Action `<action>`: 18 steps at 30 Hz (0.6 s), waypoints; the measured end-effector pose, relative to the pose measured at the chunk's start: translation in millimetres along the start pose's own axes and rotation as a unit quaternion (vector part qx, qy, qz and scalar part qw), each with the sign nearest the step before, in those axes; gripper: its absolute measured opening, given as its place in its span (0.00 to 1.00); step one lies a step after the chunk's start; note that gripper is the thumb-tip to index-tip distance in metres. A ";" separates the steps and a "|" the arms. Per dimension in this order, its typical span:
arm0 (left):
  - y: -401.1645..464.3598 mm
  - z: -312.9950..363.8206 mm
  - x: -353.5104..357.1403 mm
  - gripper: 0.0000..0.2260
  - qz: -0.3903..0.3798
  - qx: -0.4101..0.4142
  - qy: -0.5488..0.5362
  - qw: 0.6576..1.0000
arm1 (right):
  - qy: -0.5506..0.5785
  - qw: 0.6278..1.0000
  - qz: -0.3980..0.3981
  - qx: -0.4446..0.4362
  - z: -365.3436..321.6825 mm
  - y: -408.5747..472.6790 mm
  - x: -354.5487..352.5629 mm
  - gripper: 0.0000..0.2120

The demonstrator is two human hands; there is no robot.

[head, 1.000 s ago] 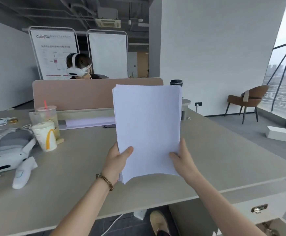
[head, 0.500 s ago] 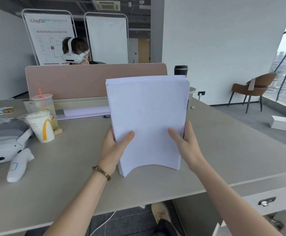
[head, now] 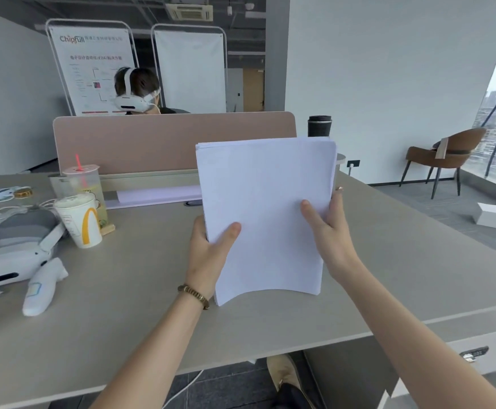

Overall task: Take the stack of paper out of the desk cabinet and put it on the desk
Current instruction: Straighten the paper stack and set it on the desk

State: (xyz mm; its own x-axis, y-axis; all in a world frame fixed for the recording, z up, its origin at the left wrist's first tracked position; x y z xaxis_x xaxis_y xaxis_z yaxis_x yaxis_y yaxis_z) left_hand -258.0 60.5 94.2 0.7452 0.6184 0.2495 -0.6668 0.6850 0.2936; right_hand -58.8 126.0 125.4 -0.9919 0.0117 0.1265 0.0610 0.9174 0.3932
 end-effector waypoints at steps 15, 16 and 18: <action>-8.1 -50.9 -21.7 0.08 -0.071 -0.084 0.159 0.981 | -0.063 0.995 -0.045 0.056 82.4 -40.0 -19.9 0.21; -7.4 -49.8 -20.3 0.06 -0.066 -0.078 0.164 0.981 | -0.069 0.995 -0.048 0.056 83.1 -38.3 -19.4 0.20; -8.1 -47.1 -17.0 0.04 -0.059 -0.059 0.181 0.980 | -0.078 0.994 -0.048 0.065 84.1 -35.6 -17.4 0.18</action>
State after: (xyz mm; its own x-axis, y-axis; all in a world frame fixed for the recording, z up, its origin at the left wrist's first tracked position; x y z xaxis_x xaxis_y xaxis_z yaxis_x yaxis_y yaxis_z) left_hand -265.8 62.6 44.2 0.7788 0.6139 -0.1290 -0.5888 0.7863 0.1872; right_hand -53.1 126.6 32.5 -0.9983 -0.0261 -0.0521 -0.0394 0.9607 0.2747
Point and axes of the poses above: each hand's wrist, its own y-axis towards the middle knuckle, its own x-axis out of the palm, z = x × y, the point moved 1 cm from there along y, towards the middle knuckle, and after that the axes turned 11 degrees about z, right-handed, at the moved point
